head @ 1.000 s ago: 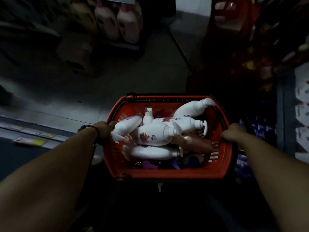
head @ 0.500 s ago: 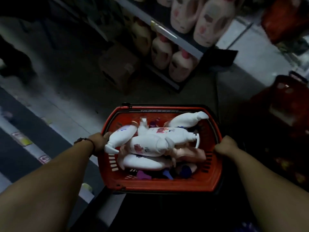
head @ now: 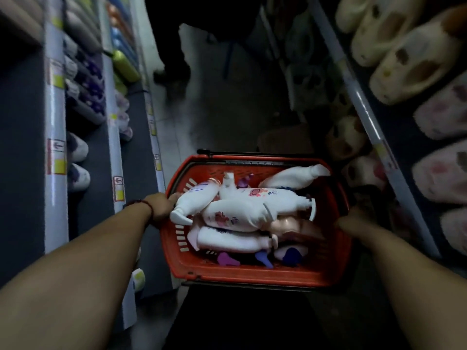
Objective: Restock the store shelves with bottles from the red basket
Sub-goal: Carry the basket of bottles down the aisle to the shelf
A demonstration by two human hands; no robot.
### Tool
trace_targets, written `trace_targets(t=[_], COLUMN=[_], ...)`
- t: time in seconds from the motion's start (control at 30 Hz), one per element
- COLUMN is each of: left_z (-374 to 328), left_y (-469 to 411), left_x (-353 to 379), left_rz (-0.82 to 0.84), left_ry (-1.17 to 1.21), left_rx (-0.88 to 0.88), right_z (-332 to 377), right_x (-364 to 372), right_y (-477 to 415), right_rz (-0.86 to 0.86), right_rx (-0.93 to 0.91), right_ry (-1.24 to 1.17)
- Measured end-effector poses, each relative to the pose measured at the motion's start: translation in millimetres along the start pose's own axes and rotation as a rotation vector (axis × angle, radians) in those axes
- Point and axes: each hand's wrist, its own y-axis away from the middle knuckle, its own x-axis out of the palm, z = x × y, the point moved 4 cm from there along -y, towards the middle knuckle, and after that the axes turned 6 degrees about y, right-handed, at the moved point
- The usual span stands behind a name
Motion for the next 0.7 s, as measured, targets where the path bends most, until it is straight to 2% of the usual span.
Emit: trace_targets(t=[0.23,0.47,0.7], left_z=[29,52,94], left_y=[-93,-120,-139], left_x=[-61,-123,-161], left_rz=[0.018,-0.05,-0.173], left_ry=[0.256,0.438,0.597], left_rx=[-0.178,-0.293,-0.448], right_z=[183,351,512], right_x=[-46,-59,-48], right_y=[-83,-147,-171], right_rz=[-0.006,0.006,0.0], right_rx=[-0.089,-0.242,-0.375], right_ry=[0.256,0.463,0.619])
